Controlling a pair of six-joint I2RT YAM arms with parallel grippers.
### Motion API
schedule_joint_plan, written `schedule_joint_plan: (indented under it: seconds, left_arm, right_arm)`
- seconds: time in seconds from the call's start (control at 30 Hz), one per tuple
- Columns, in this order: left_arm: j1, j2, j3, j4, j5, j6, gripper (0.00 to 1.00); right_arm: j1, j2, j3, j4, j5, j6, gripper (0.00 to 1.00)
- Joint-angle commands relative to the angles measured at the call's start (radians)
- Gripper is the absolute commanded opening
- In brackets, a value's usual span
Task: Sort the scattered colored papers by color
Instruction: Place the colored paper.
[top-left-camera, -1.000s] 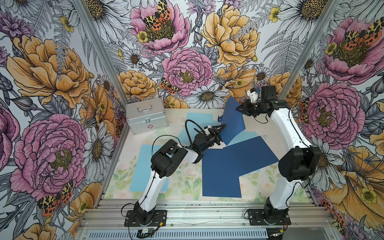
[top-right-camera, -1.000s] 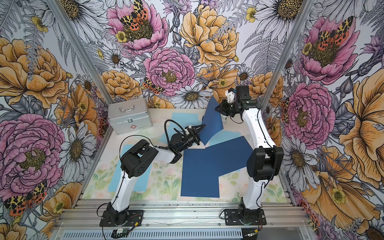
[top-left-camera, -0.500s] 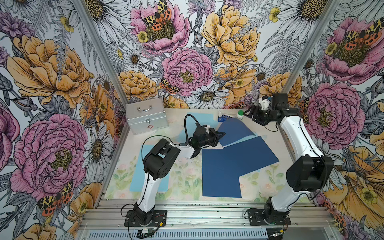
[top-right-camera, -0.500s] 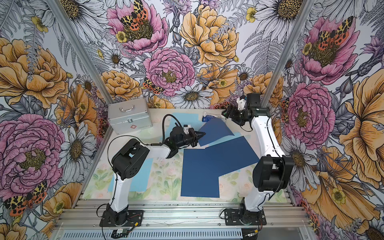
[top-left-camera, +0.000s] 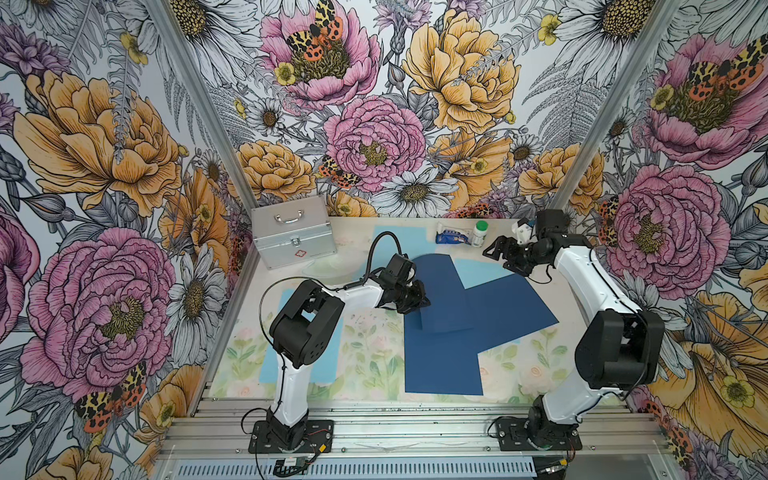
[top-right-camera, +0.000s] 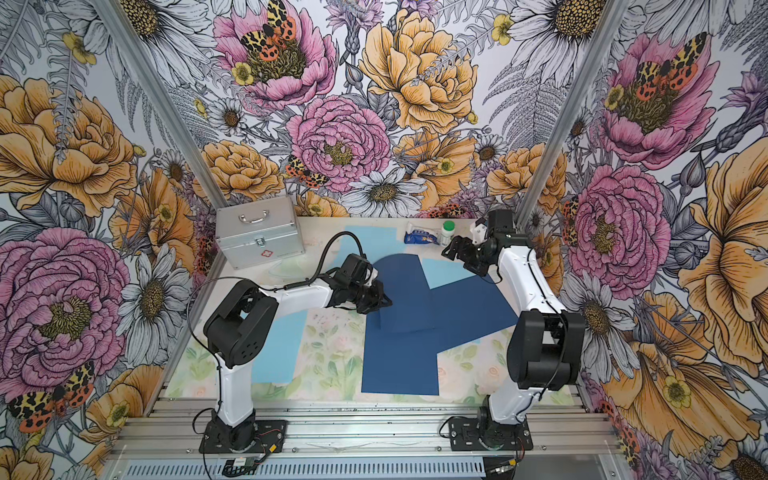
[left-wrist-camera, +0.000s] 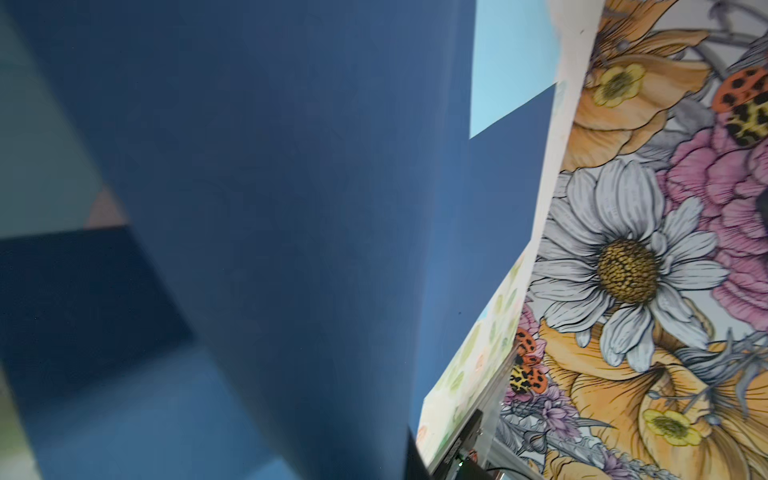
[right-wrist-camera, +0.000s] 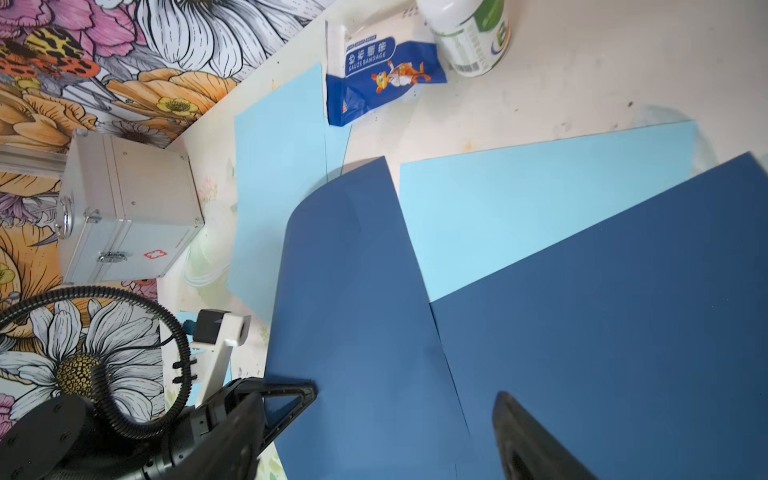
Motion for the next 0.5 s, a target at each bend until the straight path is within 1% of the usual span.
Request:
schedule_joint_plan:
  seconds: [0.0,0.03,0.07,0.23,0.47]
  left_arm:
    - [0.001,-0.019,0.001,-0.147,-0.002,0.138,0.03]
    - [0.007,-0.023,-0.009,-0.164,0.002,0.150,0.00]
    - [0.017,-0.027,-0.023,-0.170,0.013,0.157,0.00]
    - [0.061,-0.043,-0.053,-0.195,0.030,0.179,0.00]
    - [0.059,-0.073,0.030,-0.303,0.044,0.257,0.00]
  right_arm:
    - [0.022,-0.031,-0.069,0.058,-0.030,-0.014,0.88]
    - [0.027,-0.036,-0.091,0.079,-0.038,-0.010,0.88]
    - [0.032,-0.037,-0.112,0.095,-0.040,-0.006,0.88]
    - [0.053,-0.040,-0.145,0.145,-0.058,0.015,0.88]
    - [0.088,-0.032,-0.149,0.180,-0.082,0.023,0.88]
